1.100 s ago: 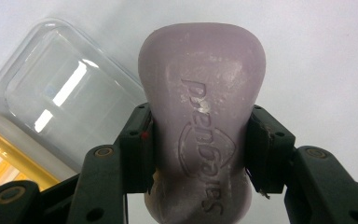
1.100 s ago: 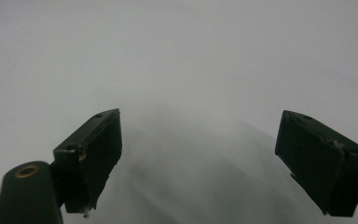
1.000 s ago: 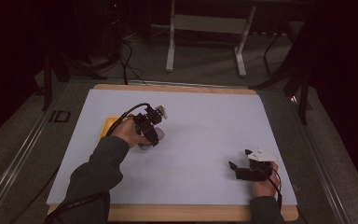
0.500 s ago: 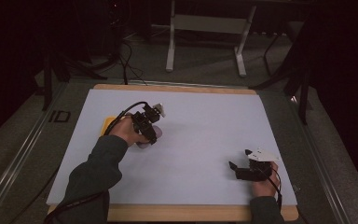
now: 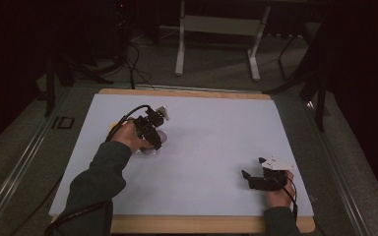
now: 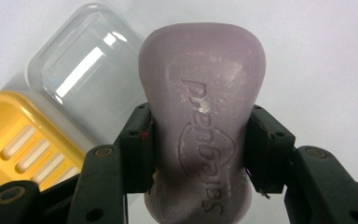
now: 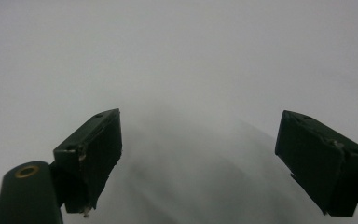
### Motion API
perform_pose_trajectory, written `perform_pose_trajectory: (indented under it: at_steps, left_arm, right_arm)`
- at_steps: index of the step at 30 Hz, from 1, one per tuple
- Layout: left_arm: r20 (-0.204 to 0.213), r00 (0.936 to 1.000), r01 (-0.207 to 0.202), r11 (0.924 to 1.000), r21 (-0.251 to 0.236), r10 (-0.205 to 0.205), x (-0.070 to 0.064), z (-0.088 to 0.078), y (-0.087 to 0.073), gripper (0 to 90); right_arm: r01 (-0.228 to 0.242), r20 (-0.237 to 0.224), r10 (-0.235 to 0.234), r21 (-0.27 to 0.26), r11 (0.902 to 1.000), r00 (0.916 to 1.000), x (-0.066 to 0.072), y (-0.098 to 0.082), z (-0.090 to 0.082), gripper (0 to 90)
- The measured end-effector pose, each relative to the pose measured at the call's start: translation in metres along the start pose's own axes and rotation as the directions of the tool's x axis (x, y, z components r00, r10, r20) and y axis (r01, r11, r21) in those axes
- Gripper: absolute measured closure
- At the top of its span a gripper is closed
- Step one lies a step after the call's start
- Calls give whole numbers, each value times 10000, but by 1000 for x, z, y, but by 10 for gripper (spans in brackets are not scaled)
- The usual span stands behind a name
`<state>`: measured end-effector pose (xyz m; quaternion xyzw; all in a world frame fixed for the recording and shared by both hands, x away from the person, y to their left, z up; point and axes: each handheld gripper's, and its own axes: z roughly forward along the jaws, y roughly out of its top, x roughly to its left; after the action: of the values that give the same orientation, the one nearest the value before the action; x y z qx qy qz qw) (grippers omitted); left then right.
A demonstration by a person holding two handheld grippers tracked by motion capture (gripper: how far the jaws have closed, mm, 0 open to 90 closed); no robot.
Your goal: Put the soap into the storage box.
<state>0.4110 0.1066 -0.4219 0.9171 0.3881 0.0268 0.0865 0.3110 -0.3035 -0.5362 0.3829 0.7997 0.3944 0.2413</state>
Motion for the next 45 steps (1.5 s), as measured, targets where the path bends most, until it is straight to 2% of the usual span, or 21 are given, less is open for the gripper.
perform_pose_trajectory:
  at_steps: [7, 15, 20, 33, 39, 45]
  left_arm:
    - [-194, 9994, 272, 9996, 24, -271, 5, 0, -3, 502]
    - [-413, 9982, 433, 9989, -173, -440, 9, -2, -4, 501]
    - [-386, 9982, 458, 9988, -186, -465, 11, -2, -5, 501]
    - [-336, 9952, 910, 9953, -328, -921, 22, -3, -12, 501]
    - [-268, 9909, 1306, 9901, -512, -1321, 28, -5, -16, 501]
    - [-288, 9882, 1485, 9874, -556, -1502, 32, -7, -19, 501]
  right_arm:
    - [-4, 0, 4, 3, 10000, 10000, 0, 0, 0, 143]
    - [-17, -1, 17, 17, 10000, 10000, 0, 0, 0, 143]
    - [-17, -3, 17, 14, 10000, 10000, 0, 0, 0, 143]
    - [-24, -6, 24, 13, 10000, 10000, 0, 0, 0, 143]
    - [-33, -12, 33, 9, 10000, 10000, 0, 0, 0, 143]
    - [-25, -9, 25, 14, 10000, 10000, 0, 0, 0, 143]
